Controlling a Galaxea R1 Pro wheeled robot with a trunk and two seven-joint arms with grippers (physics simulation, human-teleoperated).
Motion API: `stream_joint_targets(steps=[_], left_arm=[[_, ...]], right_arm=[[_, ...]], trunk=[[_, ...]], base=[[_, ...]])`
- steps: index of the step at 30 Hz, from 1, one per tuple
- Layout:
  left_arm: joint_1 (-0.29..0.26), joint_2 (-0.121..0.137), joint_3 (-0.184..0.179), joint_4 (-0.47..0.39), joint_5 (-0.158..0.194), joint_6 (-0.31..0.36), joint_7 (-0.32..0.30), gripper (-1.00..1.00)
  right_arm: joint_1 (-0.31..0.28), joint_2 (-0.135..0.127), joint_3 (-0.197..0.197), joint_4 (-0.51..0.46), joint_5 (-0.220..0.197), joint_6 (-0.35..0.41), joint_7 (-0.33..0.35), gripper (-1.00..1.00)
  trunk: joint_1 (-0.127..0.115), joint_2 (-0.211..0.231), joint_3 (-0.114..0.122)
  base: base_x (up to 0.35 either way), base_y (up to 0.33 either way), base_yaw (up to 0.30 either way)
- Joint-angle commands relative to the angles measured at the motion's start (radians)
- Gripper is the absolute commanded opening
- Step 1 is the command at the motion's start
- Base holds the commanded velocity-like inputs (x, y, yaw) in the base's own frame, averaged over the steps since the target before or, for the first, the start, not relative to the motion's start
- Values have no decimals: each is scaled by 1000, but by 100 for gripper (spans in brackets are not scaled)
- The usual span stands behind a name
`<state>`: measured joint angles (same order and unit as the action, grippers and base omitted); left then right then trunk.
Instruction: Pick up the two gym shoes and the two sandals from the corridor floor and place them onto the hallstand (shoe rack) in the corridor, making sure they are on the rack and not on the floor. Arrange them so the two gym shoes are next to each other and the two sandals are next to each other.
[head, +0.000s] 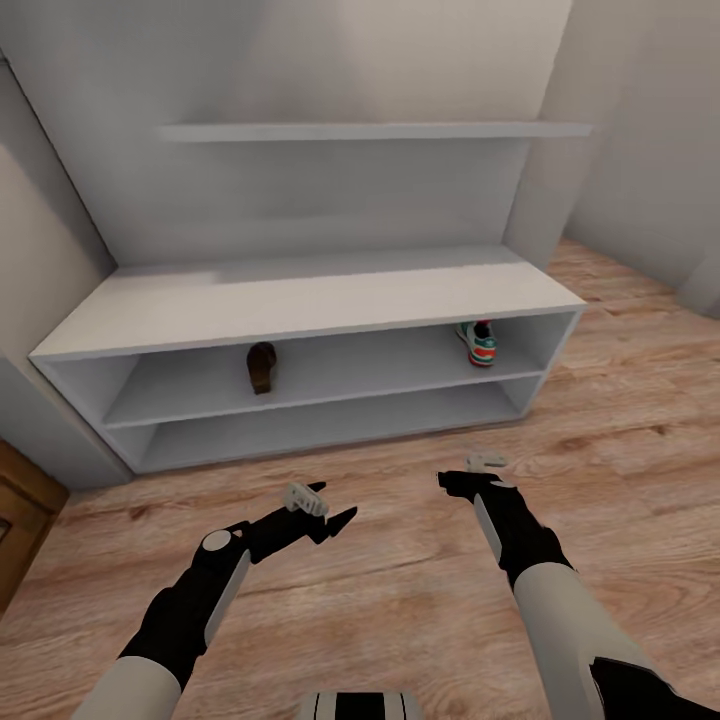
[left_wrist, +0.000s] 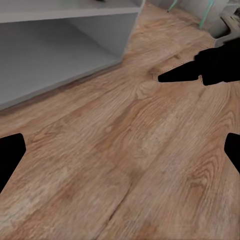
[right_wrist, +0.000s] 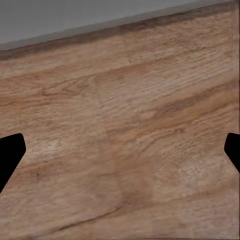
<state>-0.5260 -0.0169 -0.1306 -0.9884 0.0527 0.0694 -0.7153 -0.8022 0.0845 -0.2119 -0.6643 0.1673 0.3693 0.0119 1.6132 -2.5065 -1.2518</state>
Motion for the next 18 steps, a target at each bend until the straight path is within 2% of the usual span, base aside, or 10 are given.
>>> stream_joint_targets(steps=[1,18], left_arm=[[0,0,0,0,6,7,1,100],[0,0,0,-1,6,7,8,100]], right_arm=[[-1,1,-4,-1,9,5,2,100],[-1,1,-4,-1,9,5,2,100]], trunk=[[0,0,-1],[0,0,-1]], base=[[0,0,-268],[-11,0,-267]])
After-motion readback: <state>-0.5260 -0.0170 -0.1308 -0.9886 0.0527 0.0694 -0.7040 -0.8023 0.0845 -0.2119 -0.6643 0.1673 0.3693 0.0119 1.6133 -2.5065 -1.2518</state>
